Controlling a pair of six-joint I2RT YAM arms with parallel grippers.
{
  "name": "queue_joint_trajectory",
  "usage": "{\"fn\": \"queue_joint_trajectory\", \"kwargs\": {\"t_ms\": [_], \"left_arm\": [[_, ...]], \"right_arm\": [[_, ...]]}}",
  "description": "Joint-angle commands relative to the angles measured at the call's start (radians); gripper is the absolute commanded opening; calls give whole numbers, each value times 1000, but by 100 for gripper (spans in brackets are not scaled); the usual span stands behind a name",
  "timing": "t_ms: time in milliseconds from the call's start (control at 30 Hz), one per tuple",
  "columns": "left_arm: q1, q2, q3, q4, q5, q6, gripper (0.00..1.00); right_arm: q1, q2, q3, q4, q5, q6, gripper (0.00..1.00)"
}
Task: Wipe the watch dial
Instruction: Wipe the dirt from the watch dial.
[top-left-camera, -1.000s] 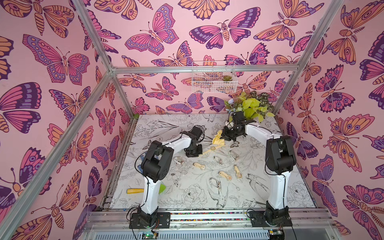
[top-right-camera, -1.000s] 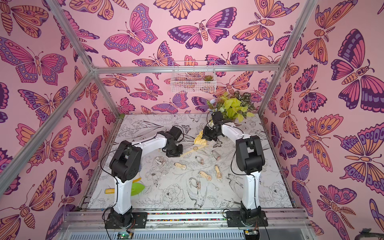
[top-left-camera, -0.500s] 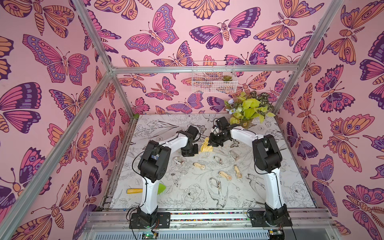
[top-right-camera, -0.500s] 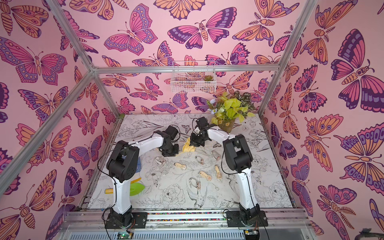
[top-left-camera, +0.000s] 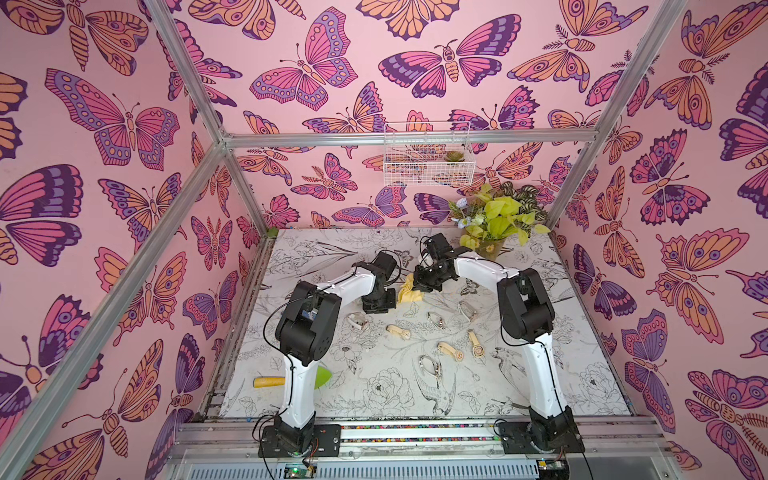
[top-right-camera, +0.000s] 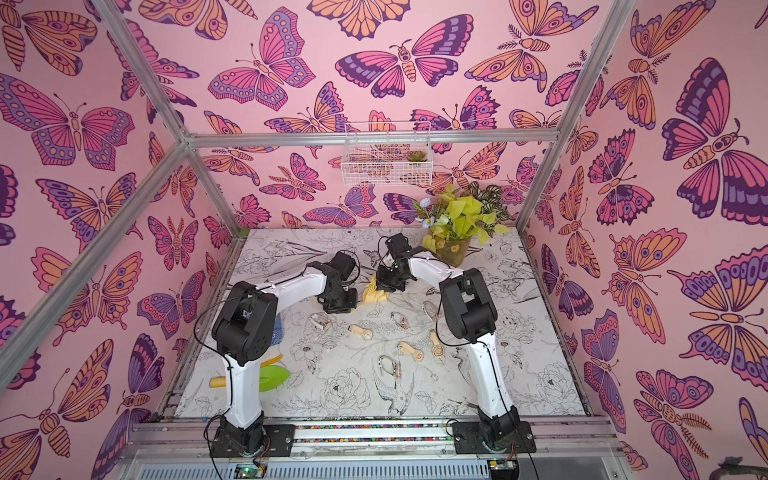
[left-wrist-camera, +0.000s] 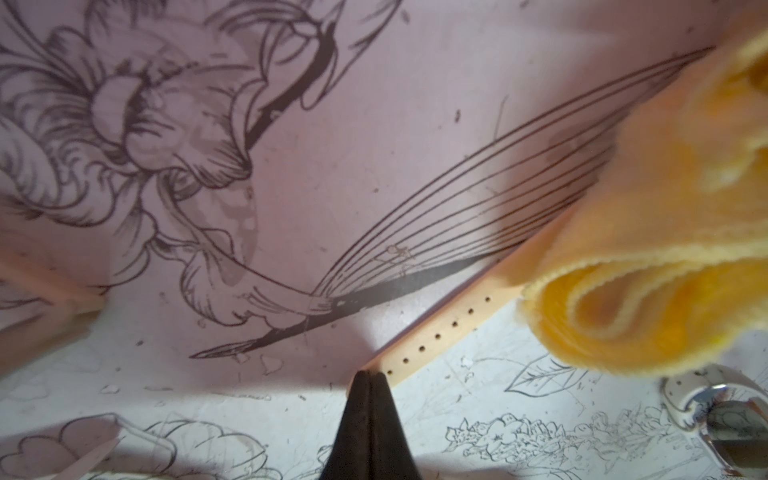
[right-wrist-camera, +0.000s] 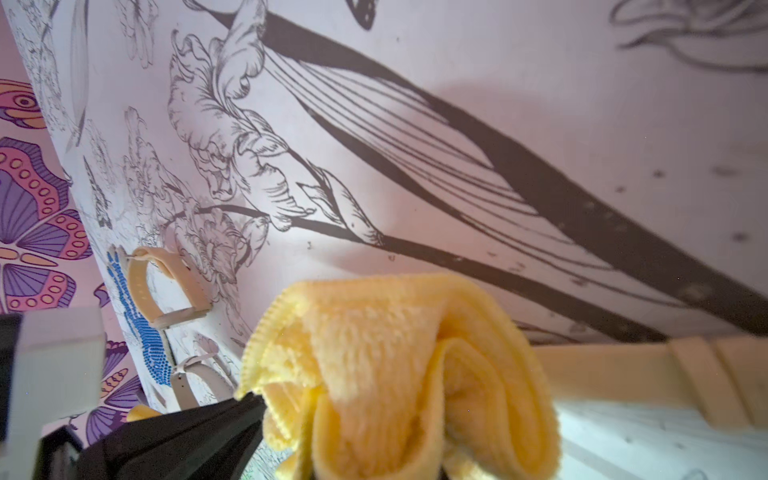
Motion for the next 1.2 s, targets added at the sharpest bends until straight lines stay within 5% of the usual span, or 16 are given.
{"fn": "queue_joint_trajectory", "kwargs": {"t_ms": [0, 500, 1167], "left_arm": [[29, 10, -48, -115, -71, 18, 0], [40, 15, -57, -114, -69, 25, 0], [-3, -10, 54, -116, -52, 72, 0]], "right_arm": [[-30, 2, -89, -61, 172, -19, 0], [-137, -74, -152, -117, 282, -20, 0], [-110, -80, -8, -101, 59, -56, 0]]}}
